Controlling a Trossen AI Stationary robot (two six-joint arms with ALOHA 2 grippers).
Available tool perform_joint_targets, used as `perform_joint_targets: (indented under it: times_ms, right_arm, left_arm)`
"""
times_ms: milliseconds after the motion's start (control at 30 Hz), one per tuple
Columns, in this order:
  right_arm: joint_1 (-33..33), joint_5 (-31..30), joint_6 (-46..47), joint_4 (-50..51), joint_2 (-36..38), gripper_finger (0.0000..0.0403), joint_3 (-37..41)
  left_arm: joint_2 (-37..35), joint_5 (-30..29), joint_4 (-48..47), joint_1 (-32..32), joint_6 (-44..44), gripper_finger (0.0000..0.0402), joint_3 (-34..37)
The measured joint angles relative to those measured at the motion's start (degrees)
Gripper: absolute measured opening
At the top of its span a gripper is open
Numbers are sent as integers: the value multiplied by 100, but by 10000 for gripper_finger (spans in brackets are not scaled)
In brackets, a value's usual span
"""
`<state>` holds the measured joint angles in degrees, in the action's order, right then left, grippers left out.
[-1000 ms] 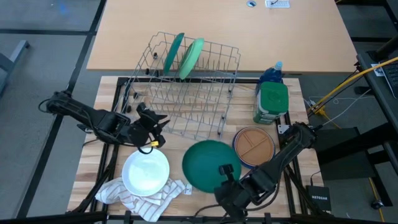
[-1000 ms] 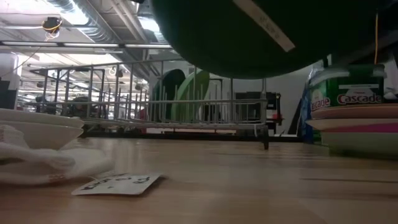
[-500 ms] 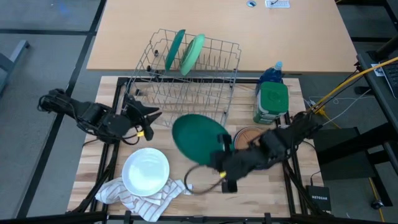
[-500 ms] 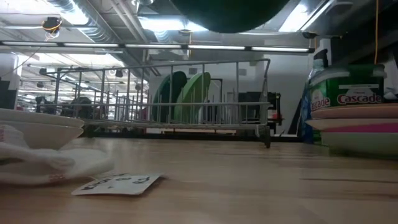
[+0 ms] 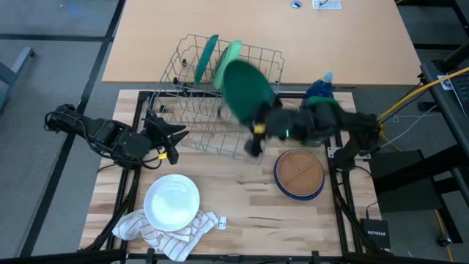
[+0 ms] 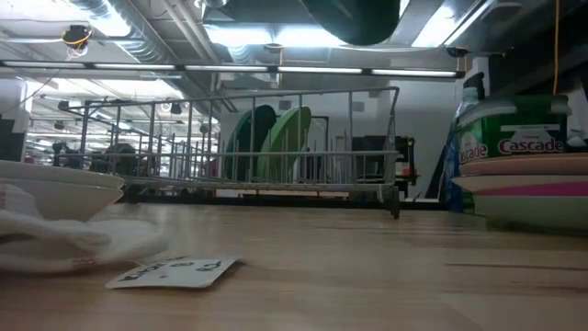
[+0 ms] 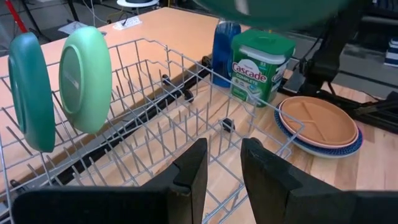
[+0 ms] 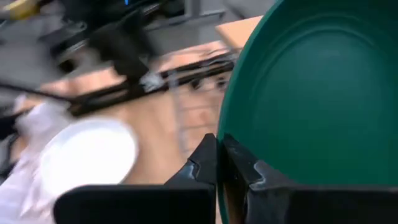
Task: Sort dishes
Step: Put the dark green plate in the dish rack
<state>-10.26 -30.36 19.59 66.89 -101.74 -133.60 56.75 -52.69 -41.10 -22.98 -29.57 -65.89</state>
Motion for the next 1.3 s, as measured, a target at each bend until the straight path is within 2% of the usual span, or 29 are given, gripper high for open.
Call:
perform_joint_targets:
  times_ms: [100, 333, 500, 767, 900, 1033, 1300]
  right_arm:
    - [631, 262, -223, -155, 79, 6, -1]
    - [2076, 1623, -761, -406, 104, 6, -2]
    - [3186, 2375, -1256, -454, 103, 6, 13]
    - [4841, 4371, -1670, -835, 21, 6, 17]
    - [5271, 5113, -1952, -832, -103, 6, 22]
    - [5398, 5652, -2336, -920, -237, 6, 156]
    - [5375, 6842, -2141, -2777, -227, 6, 1911]
  left_arm:
    - [0, 0, 2, -1, -1, 88, 0]
    - [0, 0, 0, 0, -2, 88, 0]
    - [0, 0, 2, 0, -3, 88, 0]
    - [0, -1, 0, -1, -150, 88, 0]
    - [2, -2, 0, 0, -340, 88, 0]
    - [2, -2, 0, 0, -368, 88, 0]
    - [4, -2, -2, 11, -459, 88, 0]
